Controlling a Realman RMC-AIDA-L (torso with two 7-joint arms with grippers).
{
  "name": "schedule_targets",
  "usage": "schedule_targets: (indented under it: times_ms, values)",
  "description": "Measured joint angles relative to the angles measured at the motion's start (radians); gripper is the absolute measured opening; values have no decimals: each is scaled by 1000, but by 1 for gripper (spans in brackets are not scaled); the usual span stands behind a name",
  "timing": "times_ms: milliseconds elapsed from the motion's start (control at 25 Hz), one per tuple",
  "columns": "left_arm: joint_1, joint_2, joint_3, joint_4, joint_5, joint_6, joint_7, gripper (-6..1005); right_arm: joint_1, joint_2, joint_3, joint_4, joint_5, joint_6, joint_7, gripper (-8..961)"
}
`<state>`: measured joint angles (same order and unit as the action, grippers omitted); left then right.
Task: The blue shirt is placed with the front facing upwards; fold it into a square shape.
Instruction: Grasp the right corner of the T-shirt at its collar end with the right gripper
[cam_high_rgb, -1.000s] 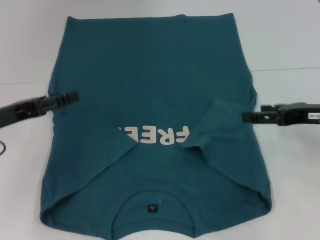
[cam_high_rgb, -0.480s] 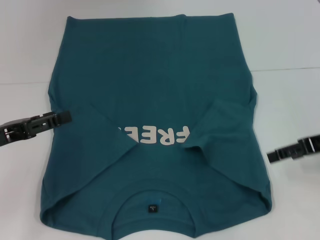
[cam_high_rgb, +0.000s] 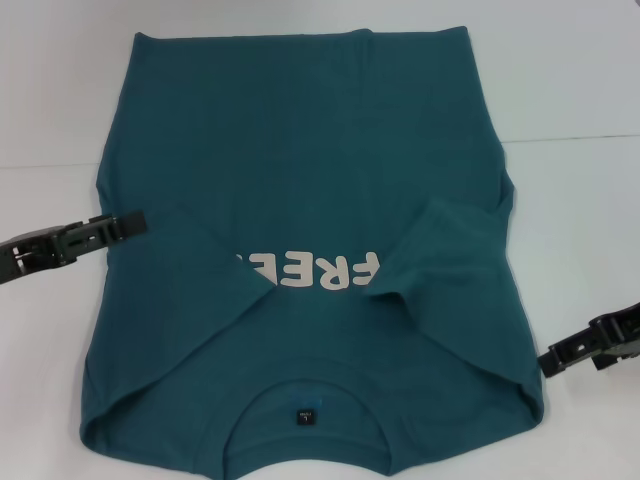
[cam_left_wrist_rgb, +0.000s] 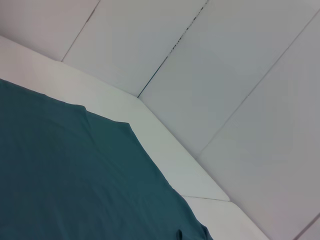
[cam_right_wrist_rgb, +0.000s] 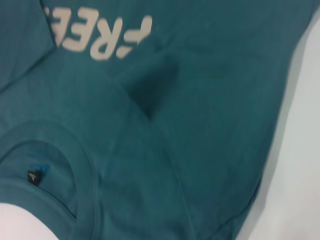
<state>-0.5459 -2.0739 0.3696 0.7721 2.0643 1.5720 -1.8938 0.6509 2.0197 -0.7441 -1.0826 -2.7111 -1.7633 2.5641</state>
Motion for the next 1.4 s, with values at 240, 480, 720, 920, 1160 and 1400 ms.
schedule_targets:
  times_ms: [240, 480, 720, 920, 1160, 1400]
  values:
    - [-2, 0, 0, -4, -1, -27, 0, 778, 44, 17, -42, 46, -59, 37, 19, 865]
    - [-3, 0, 0, -21, -1, -47, 5, 777, 82, 24, -59, 107, -80, 90, 23, 860]
    - [-3, 0, 1, -22, -1, -47, 1, 777, 107, 21, -93, 169, -85, 143, 28, 856]
    - [-4, 0, 5, -22, 0, -48, 1, 777, 111, 25, -117, 173, -85, 161, 35, 852]
    - [-5, 0, 5, -22, 0, -49, 4, 777, 121, 26, -134, 204, -87, 179, 46, 847]
    - [-5, 0, 2, -22, 0, -50, 6, 777, 122, 28, -136, 214, -108, 194, 57, 843]
